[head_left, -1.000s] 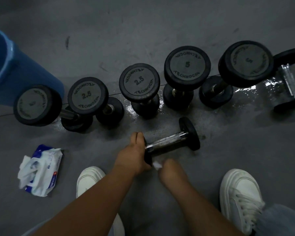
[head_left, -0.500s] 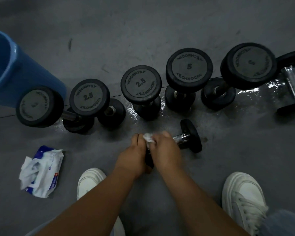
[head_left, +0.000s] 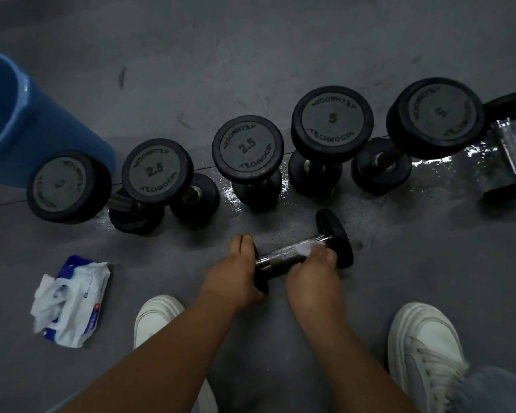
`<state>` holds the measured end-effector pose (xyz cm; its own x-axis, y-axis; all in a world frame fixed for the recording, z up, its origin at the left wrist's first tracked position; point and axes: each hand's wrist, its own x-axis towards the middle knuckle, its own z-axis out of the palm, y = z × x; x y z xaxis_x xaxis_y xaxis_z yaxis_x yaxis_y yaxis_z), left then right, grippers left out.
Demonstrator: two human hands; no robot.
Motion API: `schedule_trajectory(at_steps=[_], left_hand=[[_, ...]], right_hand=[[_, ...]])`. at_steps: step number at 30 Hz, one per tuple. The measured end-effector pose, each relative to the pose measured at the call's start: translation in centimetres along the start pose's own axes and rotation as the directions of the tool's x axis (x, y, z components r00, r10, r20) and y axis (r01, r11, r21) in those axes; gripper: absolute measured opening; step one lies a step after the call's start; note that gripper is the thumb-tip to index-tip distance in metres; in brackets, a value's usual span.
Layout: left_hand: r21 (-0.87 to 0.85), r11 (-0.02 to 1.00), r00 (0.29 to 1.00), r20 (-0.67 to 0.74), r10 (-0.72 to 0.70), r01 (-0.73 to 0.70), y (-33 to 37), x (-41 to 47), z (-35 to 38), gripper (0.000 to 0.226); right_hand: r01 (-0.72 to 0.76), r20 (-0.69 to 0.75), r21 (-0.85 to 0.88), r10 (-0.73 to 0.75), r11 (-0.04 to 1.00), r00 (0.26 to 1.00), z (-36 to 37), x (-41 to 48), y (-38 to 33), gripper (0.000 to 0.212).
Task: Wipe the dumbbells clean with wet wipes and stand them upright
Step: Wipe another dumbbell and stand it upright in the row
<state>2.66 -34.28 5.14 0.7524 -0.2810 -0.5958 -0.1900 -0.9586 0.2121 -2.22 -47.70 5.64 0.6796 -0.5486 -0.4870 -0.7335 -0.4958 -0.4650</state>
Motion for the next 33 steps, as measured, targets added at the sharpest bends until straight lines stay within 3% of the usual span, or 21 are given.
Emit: schedule_trajectory(at_steps=[2,4,9,12,14,16,18,19,20,22,23,24,26,27,31,33], left_hand=[[-0.001,1.0,1.0,-0.001,0.009,-0.009,-0.1,0.1,-0.1,0.111],[0.001,1.0,1.0,-0.009,0.027,-0.027,-0.3,0.0,-0.2,0.11],[0.054,0.996,0.997,-0.016,0.078,-0.077,-0.6,0.1,-0.7,0.106],[0.06,0.994,0.996,0.009,0.088,-0.088,-0.9,0.4,-0.8,0.115],[0.051,0.993,0.995,0.009,0.104,-0.105,-1.0,0.3,-0.7,0.12],[0.013,0.995,0.995,-0.008,0.101,-0.101,-1.3,0.0,-0.4,0.122],[-0.061,0.995,0.997,-0.022,0.075,-0.076,-1.7,-0.4,0.0,0.125],[-0.103,0.992,0.997,-0.032,0.068,-0.071,-1.9,-0.5,0.3,0.126],[-0.146,0.986,0.997,-0.042,0.07,-0.076,-2.0,-0.6,0.6,0.124],[-0.251,0.964,0.995,-0.075,0.071,-0.088,-1.9,-0.8,1.1,0.115],[-0.307,0.948,0.994,-0.094,0.055,-0.082,-1.8,-0.8,1.3,0.109],[-0.352,0.933,0.994,-0.102,0.035,-0.069,-1.7,-1.0,1.3,0.105],[-0.399,0.916,0.994,-0.109,0.002,-0.046,-1.3,-1.2,1.6,0.101],[-0.404,0.914,0.993,-0.114,-0.01,-0.037,-1.0,-1.5,1.8,0.1],[-0.403,0.915,0.991,-0.129,-0.043,-0.013,0.3,-3.0,2.8,0.102],[-0.399,0.917,0.991,-0.126,-0.049,-0.005,0.8,-3.7,3.2,0.102]], right_hand=[[0.021,-0.049,0.1,-0.016,0.995,0.999,0.1,-0.3,-0.2,0.056],[0.016,-0.051,0.091,-0.011,0.996,0.999,0.2,-0.3,0.1,0.06],[0.123,-0.075,0.106,-0.115,0.987,0.991,-0.4,1.6,0.9,0.025],[0.125,0.05,-0.035,-0.123,0.992,0.991,-0.8,2.1,0.1,0.019],[0.214,0.157,0.002,-0.212,0.977,0.965,-0.5,1.7,0.1,0.012],[0.234,0.08,0.146,-0.247,0.961,0.966,-0.4,1.8,0.7,0.015],[0.156,-0.068,0.211,-0.145,0.965,0.987,-0.2,1.9,1.8,0.024],[0.13,-0.042,0.131,-0.125,0.983,0.991,0.1,1.7,1.9,0.03],[0.148,0.074,0.036,-0.15,0.988,0.986,0.8,1.2,1.7,0.034],[0.262,0.329,0.05,-0.264,0.964,0.907,2.4,0.2,1.7,0.034],[0.299,0.331,0.085,-0.31,0.951,0.891,2.7,0.2,1.5,0.032],[0.296,0.252,0.099,-0.311,0.95,0.916,2.6,0.9,1.7,0.031],[0.159,0.044,0.183,-0.169,0.97,0.985,1.7,2.1,2.6,0.031],[0.095,0.023,0.207,-0.102,0.974,0.994,1.2,2.2,3.0,0.03],[0.166,0.31,0.282,-0.253,0.945,0.916,0.8,0.7,2.7,0.024],[0.075,0.217,0.381,-0.168,0.922,0.962,0.6,1.2,3.1,0.025]])
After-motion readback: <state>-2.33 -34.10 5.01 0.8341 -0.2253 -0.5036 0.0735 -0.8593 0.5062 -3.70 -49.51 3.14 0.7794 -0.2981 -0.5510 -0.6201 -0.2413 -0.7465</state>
